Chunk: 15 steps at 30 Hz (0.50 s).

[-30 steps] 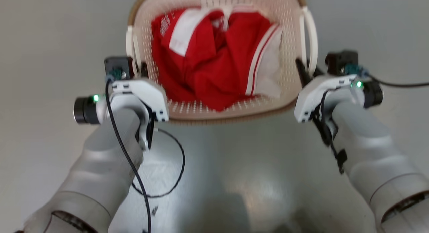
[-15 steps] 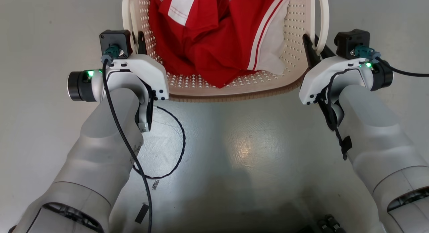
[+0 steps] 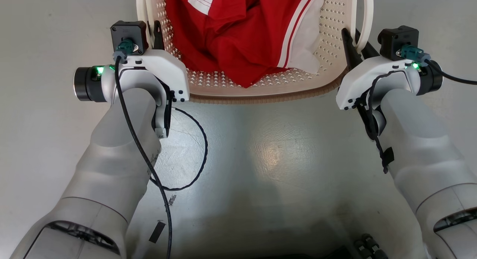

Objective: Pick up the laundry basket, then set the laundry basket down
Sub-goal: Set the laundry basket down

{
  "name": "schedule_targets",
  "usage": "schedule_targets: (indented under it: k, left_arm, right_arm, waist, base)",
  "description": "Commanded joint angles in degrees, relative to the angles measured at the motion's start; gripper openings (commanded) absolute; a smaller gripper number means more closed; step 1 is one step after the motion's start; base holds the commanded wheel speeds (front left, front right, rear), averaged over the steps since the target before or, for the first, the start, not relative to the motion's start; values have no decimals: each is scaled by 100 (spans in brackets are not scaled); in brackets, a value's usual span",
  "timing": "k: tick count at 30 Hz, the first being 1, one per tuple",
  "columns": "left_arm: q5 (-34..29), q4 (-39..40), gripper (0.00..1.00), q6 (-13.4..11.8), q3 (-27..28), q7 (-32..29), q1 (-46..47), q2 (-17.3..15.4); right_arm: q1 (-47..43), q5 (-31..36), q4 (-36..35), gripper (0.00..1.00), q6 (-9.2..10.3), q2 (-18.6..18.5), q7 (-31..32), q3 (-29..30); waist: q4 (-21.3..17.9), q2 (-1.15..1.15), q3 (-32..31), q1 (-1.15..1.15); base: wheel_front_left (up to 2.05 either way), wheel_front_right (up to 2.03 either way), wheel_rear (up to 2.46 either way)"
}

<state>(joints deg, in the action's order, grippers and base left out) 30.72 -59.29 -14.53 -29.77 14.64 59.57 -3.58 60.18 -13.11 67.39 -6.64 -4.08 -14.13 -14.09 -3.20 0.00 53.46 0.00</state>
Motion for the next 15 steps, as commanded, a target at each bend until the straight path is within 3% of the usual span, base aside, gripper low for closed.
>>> schedule_targets:
  k: [1, 14, 15]
  left_arm:
    - [-166, 50, 0, 59, 173, 36, 92, -111]
    - [-571, -130, 0, 239, 580, 36, 182, -53]
    - [-568, -149, 0, 237, 631, 36, 187, -44]
  right_arm:
    - [-210, 72, -110, 0, -85, 120, -86, -67]
    - [-186, -30, -75, 0, -85, 120, -86, -92]
    - [-173, -23, -107, 16, -85, 120, -86, -47]
  waist:
    - [-6, 0, 25, 0]
    - [-38, 0, 163, 0]
    - [-43, 0, 189, 0]
  base:
    - [0, 0, 0]
    - [0, 0, 0]
    - [0, 0, 0]
